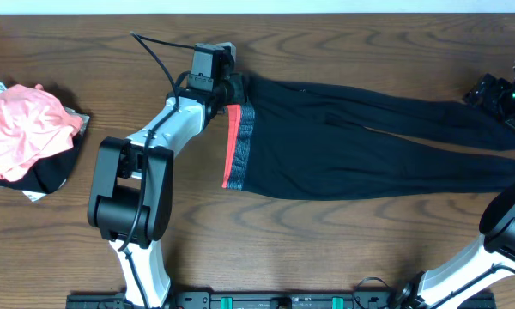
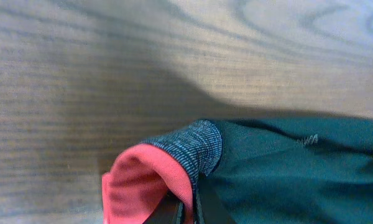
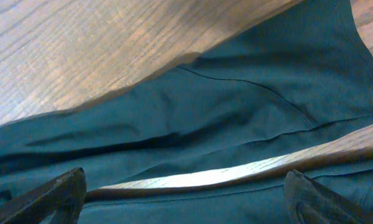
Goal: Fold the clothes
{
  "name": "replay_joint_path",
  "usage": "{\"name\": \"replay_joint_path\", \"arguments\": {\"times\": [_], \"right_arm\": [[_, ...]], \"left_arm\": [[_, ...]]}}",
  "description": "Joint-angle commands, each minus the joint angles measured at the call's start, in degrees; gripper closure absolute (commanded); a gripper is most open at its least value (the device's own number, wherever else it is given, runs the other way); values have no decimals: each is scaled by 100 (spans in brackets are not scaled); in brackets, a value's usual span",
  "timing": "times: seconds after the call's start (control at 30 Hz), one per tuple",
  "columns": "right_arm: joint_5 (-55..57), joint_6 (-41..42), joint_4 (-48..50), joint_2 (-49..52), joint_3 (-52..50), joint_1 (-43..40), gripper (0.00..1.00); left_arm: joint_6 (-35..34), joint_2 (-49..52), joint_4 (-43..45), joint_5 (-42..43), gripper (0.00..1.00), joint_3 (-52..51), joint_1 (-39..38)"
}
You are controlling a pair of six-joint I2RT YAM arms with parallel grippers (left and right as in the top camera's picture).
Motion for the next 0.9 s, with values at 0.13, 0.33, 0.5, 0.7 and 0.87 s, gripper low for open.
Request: {"name": "replay_joint_path", "arguments": {"times": [0.13, 0.33, 0.5, 0.7, 0.87], "right_arm": [[103, -101, -24, 22, 7, 48, 1], [101, -142, -37, 22, 0, 48, 1], [105, -205, -205, 22, -24, 48, 1], [46, -461, -457, 22, -363, 74, 4], [4, -595, -570, 22, -898, 271, 7]], "left_arm": [[129, -39, -424, 470, 94, 35, -11], [160, -46, -380, 568, 83, 35, 4], [175, -330, -205, 570, 53, 35, 142], [256, -990, -625, 573, 52, 35, 291], [214, -1187, -2221, 741, 60, 35, 142]]}}
